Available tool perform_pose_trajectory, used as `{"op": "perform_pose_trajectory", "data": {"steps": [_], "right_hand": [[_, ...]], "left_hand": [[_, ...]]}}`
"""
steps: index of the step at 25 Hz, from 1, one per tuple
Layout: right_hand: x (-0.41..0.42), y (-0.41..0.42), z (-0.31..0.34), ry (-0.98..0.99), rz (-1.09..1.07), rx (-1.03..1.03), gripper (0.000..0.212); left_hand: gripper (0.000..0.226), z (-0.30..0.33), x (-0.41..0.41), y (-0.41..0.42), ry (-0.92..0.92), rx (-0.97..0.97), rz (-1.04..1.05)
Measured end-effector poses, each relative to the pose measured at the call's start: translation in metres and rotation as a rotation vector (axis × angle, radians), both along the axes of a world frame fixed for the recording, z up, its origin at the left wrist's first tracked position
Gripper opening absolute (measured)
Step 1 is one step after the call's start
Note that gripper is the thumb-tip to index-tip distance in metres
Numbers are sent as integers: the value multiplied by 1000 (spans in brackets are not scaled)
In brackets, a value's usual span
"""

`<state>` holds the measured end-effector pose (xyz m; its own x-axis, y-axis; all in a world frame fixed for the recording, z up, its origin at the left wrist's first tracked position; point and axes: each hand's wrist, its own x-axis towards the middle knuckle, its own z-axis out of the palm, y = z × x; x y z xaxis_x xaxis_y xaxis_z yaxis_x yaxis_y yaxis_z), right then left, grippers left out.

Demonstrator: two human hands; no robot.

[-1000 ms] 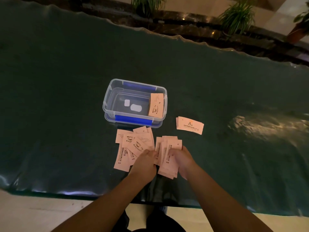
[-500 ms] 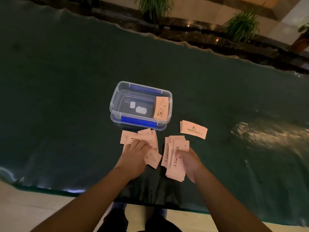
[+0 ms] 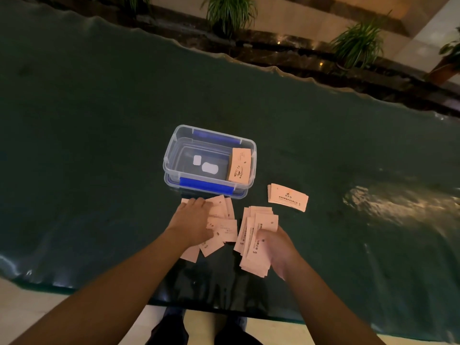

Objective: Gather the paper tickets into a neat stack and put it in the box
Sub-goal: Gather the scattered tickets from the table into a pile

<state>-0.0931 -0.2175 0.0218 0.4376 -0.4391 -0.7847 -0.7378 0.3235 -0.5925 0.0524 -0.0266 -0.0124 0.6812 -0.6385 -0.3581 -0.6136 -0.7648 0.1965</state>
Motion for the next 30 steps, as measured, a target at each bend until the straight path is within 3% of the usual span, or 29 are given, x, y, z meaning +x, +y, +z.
{"op": "perform_pose_trajectory", "data": {"steps": [7,10,16,22,26,28,30], "right_hand": [[-5,14,-7,-30,-63,174,41],[-6,26,-12,-76,-99,289,44],[-2,39,-18,-208,-143,322,47],[-7,35,-19,-237,-112,309,55],[-12,26,-13,-223,-79,244,52],[-9,21,-8,-176,-12,133,53],[1,18,-2,-132,155,17,63]], "left_hand": [[67,0,-10,8,113,-77,261],[52,5,-20,5,254,-196,369],[24,17,-42,-12,500,-443,514],[36,19,-71,-27,828,-487,590],[29,12,-80,-15,628,-493,529],[28,8,-77,-1,509,-475,678],[39,8,-74,14,537,-469,948]]}}
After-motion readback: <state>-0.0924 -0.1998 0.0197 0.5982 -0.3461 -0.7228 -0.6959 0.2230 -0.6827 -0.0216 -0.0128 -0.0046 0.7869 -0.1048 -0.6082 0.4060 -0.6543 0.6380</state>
